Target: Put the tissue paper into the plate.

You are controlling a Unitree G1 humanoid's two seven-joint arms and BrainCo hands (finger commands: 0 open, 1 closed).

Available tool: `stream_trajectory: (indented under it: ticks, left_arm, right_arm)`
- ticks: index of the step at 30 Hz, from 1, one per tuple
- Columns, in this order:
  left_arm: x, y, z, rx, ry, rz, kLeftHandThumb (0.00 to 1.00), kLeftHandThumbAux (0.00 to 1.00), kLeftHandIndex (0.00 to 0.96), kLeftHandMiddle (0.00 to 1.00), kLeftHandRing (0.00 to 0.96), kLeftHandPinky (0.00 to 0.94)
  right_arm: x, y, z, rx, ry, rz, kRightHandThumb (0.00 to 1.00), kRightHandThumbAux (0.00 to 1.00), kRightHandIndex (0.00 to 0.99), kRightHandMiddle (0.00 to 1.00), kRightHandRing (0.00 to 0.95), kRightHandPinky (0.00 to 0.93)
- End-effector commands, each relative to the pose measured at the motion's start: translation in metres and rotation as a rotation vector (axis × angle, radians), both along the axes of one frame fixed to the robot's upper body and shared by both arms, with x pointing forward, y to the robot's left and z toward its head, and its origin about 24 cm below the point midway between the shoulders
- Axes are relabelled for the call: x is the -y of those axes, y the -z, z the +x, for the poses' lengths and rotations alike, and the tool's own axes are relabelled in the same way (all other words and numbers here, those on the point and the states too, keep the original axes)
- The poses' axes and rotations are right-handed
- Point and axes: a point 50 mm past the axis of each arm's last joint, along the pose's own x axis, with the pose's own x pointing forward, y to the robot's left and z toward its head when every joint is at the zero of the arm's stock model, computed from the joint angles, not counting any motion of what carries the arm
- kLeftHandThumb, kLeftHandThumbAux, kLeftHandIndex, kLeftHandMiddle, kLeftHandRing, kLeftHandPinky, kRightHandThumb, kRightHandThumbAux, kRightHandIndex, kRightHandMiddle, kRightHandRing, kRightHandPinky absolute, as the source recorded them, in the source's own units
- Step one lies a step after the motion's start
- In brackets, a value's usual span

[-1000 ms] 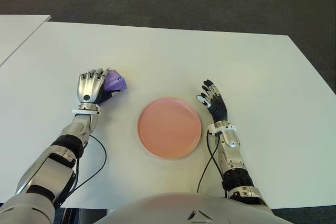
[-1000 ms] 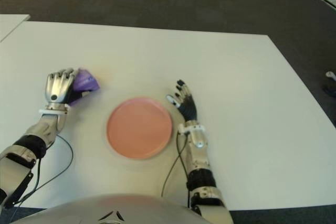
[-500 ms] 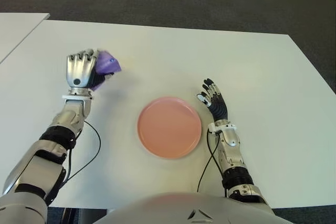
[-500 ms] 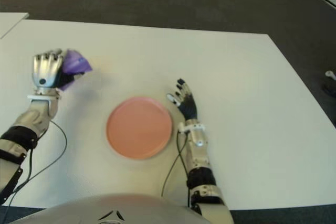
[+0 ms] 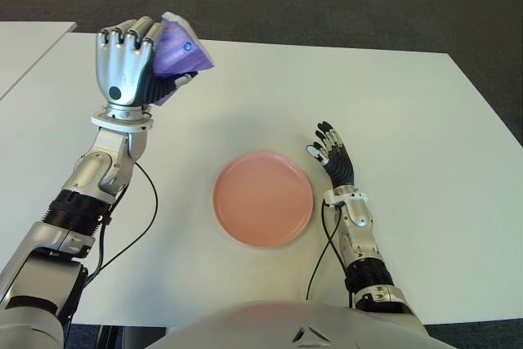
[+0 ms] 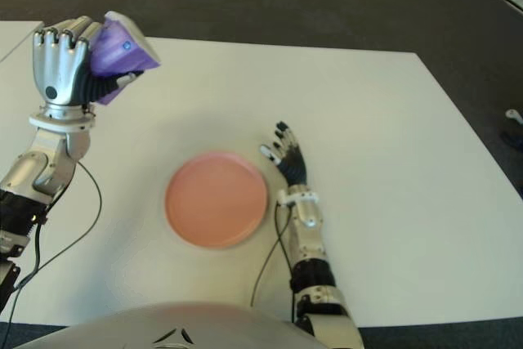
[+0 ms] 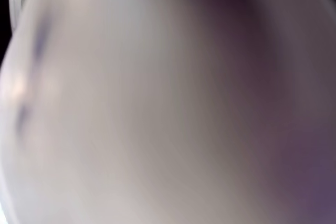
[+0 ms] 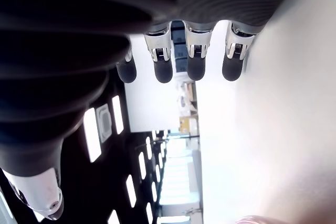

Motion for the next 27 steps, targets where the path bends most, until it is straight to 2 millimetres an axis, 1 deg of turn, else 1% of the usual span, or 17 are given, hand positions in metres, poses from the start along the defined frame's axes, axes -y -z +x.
stream_trajectory:
  ticks: [1,4,7,13,17,23,27]
  left_arm:
    - [0.027,0.004,-0.021,-0.049,0.226,-0.009,0.743,0.695,0.444,0.853,0.854,0.865]
    - [0.035,0.006,-0.028,-0.054,0.319,0.008,0.745,0.695,0.444,0.854,0.857,0.863]
    - [0.044,0.008,-0.033,-0.097,0.42,0.054,0.748,0.695,0.444,0.853,0.858,0.855]
    - [0.055,0.009,-0.036,-0.181,0.542,0.084,0.752,0.695,0.444,0.85,0.857,0.842]
    - [0.068,0.021,-0.039,-0.264,0.646,0.126,0.752,0.695,0.444,0.85,0.855,0.833]
    - [0.083,0.056,-0.049,-0.395,0.741,0.237,0.751,0.696,0.443,0.848,0.851,0.84]
    - [0.086,0.064,-0.05,-0.442,0.752,0.302,0.75,0.696,0.443,0.849,0.851,0.852]
  right_arm:
    - [0.006,0.046,-0.031,-0.236,0.029,0.023,0.0,0.655,0.0,0.0,0.0,0.0]
    - [0.007,0.046,-0.031,-0.237,0.028,0.024,0.0,0.657,0.0,0.0,0.0,0.0]
    - [0.007,0.046,-0.031,-0.238,0.026,0.023,0.0,0.659,0.0,0.0,0.0,0.0]
    - [0.008,0.047,-0.03,-0.24,0.026,0.021,0.0,0.661,0.0,0.0,0.0,0.0]
    - [0.008,0.047,-0.03,-0.243,0.026,0.014,0.0,0.661,0.0,0.0,0.0,0.0]
    - [0.009,0.048,-0.03,-0.244,0.023,0.007,0.0,0.66,0.0,0.0,0.0,0.0]
    - [0.009,0.048,-0.03,-0.247,0.021,0.006,0.0,0.66,0.0,0.0,0.0,0.0]
